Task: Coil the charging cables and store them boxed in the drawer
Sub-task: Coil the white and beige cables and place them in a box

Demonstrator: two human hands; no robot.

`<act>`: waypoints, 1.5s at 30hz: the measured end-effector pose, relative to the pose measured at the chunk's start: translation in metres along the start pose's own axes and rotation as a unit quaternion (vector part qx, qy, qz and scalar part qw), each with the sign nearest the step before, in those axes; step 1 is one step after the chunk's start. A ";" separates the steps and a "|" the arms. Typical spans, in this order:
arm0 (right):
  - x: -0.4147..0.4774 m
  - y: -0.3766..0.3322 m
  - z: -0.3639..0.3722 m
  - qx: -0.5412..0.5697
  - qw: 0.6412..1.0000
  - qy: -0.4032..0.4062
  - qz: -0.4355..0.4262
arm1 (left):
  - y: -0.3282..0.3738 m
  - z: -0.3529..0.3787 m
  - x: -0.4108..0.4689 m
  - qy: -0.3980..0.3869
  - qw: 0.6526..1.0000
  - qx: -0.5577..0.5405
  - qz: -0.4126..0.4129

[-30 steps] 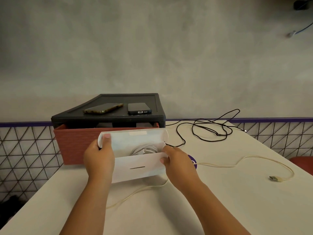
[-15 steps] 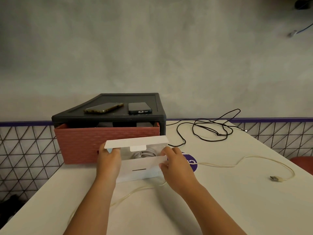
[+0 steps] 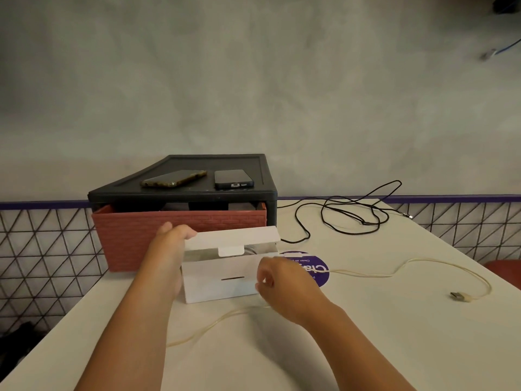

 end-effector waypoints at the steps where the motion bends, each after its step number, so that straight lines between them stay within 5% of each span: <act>1: -0.001 -0.003 0.006 -0.012 0.999 -0.036 -0.022 | 0.004 0.001 -0.003 -0.002 1.000 0.006 0.015; 10: -0.012 -0.006 0.028 -0.086 0.975 -0.197 -0.055 | 0.043 0.012 -0.042 0.054 0.950 0.170 0.255; 15: -0.004 -0.006 -0.019 0.029 0.994 -0.096 -0.049 | 0.054 0.038 -0.076 -0.049 0.896 0.188 0.399; 22: -0.012 -0.010 -0.084 0.200 0.972 0.093 -0.086 | 0.027 0.076 -0.104 -0.258 0.838 0.328 0.353; 34: -0.029 0.067 -0.136 0.170 0.935 0.306 0.058 | 0.038 0.065 -0.102 -0.264 0.861 0.321 0.294; 39: -0.033 0.086 -0.133 0.150 0.956 0.234 0.094 | 0.041 0.061 -0.098 -0.250 0.890 0.267 0.273; 45: -0.024 0.019 -0.108 0.213 0.976 0.039 -0.033 | 0.033 0.072 -0.109 -0.284 0.874 0.277 0.280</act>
Point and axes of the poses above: each hand's wrist, its own x-axis towards the middle knuckle, its own z-axis out of the palm, y = z × x, the point moved 5 cm from there along x, towards the middle knuckle, and after that the axes turned 6 degrees about -x, right-handed, at the moved point
